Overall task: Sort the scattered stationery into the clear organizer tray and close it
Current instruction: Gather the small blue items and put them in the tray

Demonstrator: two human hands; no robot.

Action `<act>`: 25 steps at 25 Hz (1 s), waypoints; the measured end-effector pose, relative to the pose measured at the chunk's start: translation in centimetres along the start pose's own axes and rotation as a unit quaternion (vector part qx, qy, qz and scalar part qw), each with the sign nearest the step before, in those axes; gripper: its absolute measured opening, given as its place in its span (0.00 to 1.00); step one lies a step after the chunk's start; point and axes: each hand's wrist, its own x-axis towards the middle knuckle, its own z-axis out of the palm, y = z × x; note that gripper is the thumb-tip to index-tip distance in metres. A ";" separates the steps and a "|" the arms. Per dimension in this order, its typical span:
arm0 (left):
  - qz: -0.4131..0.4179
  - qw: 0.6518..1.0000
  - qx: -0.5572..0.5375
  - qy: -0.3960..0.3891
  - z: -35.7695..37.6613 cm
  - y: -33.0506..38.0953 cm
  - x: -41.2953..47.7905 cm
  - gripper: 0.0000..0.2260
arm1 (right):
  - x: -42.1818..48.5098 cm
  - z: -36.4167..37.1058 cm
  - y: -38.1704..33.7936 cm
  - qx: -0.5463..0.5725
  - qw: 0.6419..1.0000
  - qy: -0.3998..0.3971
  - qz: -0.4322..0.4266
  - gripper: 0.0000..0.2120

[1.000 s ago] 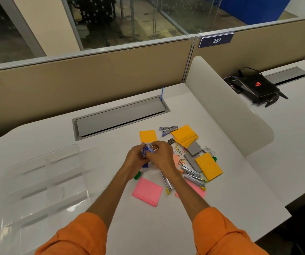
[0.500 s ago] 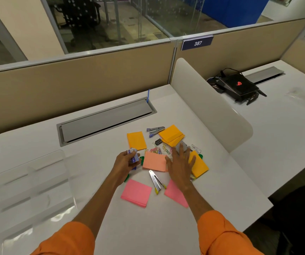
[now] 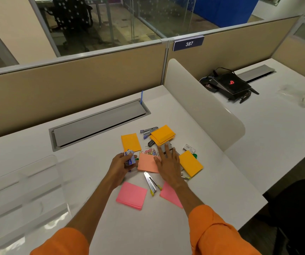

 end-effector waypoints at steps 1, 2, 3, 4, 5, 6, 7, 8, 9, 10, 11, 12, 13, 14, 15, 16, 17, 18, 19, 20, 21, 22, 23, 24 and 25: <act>0.001 1.000 0.006 0.002 -0.2 0.1 0.0 0.06 | 0.1 -0.1 0.0 -0.007 1.000 -0.006 -0.004 0.38; 0.002 1.000 0.008 0.003 -0.4 0.2 -0.1 0.06 | 0.2 -0.2 0.1 -0.011 1.000 -0.009 0.006 0.39; 0.003 1.000 0.005 0.003 -0.6 0.2 -0.1 0.06 | 0.1 -0.4 0.4 -0.013 0.999 -0.008 0.032 0.39; 0.004 1.000 -0.002 0.005 -0.8 0.3 -0.1 0.07 | -0.1 -0.5 0.9 -0.013 0.998 -0.001 0.068 0.39; 0.004 1.000 -0.008 0.007 -0.9 0.4 -0.1 0.08 | -0.5 -0.4 1.5 -0.012 0.995 0.004 0.103 0.40; 0.003 1.000 -0.011 0.009 -0.9 0.4 0.0 0.07 | -1.1 -0.4 2.1 -0.013 0.992 0.009 0.128 0.40; 0.002 1.000 -0.008 0.009 -0.9 0.3 0.0 0.06 | -1.7 -0.3 2.7 -0.016 0.990 0.014 0.143 0.41; -0.001 1.000 -0.003 0.009 -0.8 0.2 0.1 0.05 | -2.4 -0.1 3.4 -0.020 0.988 0.019 0.151 0.41; -0.004 1.000 -0.001 0.006 -0.7 0.0 0.2 0.05 | -3.0 0.0 4.0 -0.019 0.987 0.022 0.158 0.41; -0.006 1.000 -0.005 0.002 -0.4 -0.1 0.1 0.05 | -3.6 0.1 4.4 -0.017 0.985 0.024 0.168 0.43; -0.007 1.000 -0.013 -0.004 -0.1 -0.2 0.1 0.05 | -4.1 0.2 4.8 -0.015 0.984 0.028 0.177 0.44; -0.008 1.000 -0.023 -0.010 0.2 -0.3 -0.1 0.05 | -4.6 0.3 5.0 -0.015 0.982 0.032 0.184 0.46; -0.009 0.999 -0.032 -0.016 0.6 -0.3 -0.3 0.05 | -5.1 0.3 5.1 -0.016 0.981 0.037 0.190 0.47; -0.010 0.999 -0.037 -0.021 0.8 -0.4 -0.4 0.05 | -5.3 0.4 5.1 -0.015 0.980 0.039 0.197 0.49; -0.011 0.999 -0.040 -0.025 1.0 -0.4 -0.5 0.06 | -5.4 0.3 5.0 -0.012 0.979 0.043 0.201 0.50; -0.011 0.999 -0.040 -0.028 1.0 -0.4 -0.4 0.08 | -5.3 0.1 4.8 -0.014 0.980 0.049 0.193 0.49; -0.012 0.999 -0.039 -0.031 1.1 -0.4 -0.4 0.09 | -5.1 -0.2 4.6 -0.022 0.983 0.056 0.171 0.46; -0.010 0.999 -0.037 -0.032 1.0 -0.4 -0.4 0.11 | -4.7 -0.4 4.3 -0.031 0.988 0.063 0.134 0.40; -0.007 0.999 -0.038 -0.031 0.9 -0.4 -0.4 0.12 | -4.1 -0.5 4.0 -0.035 0.994 0.059 0.088 0.34; -0.004 0.999 -0.039 -0.031 0.9 -0.4 -0.4 0.13 | -3.3 -0.7 3.5 -0.030 0.998 0.047 0.041 0.29; -0.001 0.999 -0.039 -0.030 0.8 -0.4 -0.4 0.13 | -2.5 -0.9 3.0 -0.021 0.999 0.028 0.000 0.26; 0.001 0.999 -0.036 -0.029 0.6 -0.3 -0.4 0.12 | -1.7 -0.9 2.6 -0.015 0.999 0.012 -0.030 0.25; 0.003 0.999 -0.027 -0.024 0.5 -0.2 -0.4 0.12 | -0.9 -1.0 2.1 -0.015 0.999 0.000 -0.046 0.26; 0.004 1.000 -0.015 -0.018 0.3 -0.1 -0.2 0.13 | 0.0 -1.0 1.7 -0.021 0.998 -0.013 -0.054 0.27; 0.005 1.000 -0.005 -0.013 0.0 -0.1 -0.1 0.14 | 0.8 -1.1 1.3 -0.030 0.997 -0.027 -0.062 0.28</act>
